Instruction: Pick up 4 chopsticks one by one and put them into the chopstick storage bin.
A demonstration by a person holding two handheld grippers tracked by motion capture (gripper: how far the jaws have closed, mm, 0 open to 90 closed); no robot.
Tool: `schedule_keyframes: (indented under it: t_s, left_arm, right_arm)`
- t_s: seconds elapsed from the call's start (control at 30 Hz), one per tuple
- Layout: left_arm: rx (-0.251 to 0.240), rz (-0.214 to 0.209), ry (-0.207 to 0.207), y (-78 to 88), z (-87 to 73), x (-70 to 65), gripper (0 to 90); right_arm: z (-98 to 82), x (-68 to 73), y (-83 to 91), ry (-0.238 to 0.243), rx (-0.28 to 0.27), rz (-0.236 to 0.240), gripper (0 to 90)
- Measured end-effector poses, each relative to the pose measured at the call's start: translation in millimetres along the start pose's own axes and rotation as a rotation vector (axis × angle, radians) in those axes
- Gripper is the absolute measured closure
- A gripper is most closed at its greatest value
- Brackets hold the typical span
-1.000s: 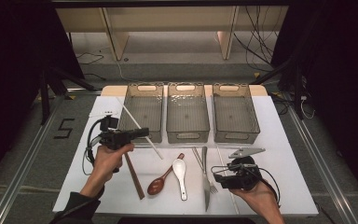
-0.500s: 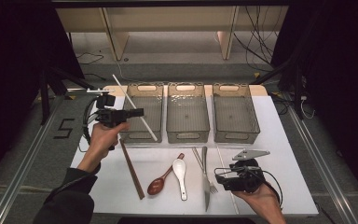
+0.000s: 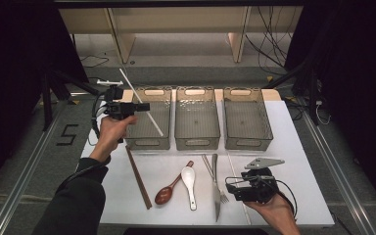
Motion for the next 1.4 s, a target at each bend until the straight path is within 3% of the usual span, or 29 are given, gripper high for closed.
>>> schedule_keyframes:
  t_s: [0.23, 0.47, 0.57, 0.7, 1.4]
  left_arm:
    - [0.027, 0.063, 0.007, -11.4, 5.6, 13.2, 83.8]
    - [0.048, 0.077, 0.03, -25.0, -0.9, 20.5, 83.7]
    - [0.069, 0.095, 0.019, -30.2, -5.5, 22.9, 83.7]
    - [0.077, 0.088, 0.039, -36.0, -10.0, 24.7, 83.6]
    - [0.154, 0.115, 0.049, -59.1, -31.4, 31.8, 82.6]
  right_arm:
    - [-2.4, -0.5, -2.2, -0.001, 0.008, 0.0, 29.7]
    - [-2.5, -0.9, -1.7, 0.0, 0.008, 0.0, 29.7]
    - [-2.7, -1.0, -1.4, 0.001, 0.008, 0.0, 29.7]
    - [-2.8, -1.1, -1.4, 0.002, 0.008, 0.001, 29.7]
    - [-3.7, -1.5, -1.5, 0.003, 0.013, 0.004, 29.8]
Point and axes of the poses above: each handheld gripper's, and its own axes: y roughly backward along the jaws, z roughly out of its top, x roughly to its left, the point moved 9 cm from there along -y, roughly forward along the jaws, and after that the axes turned 7 degrees about -y, right-handed, at the moved point
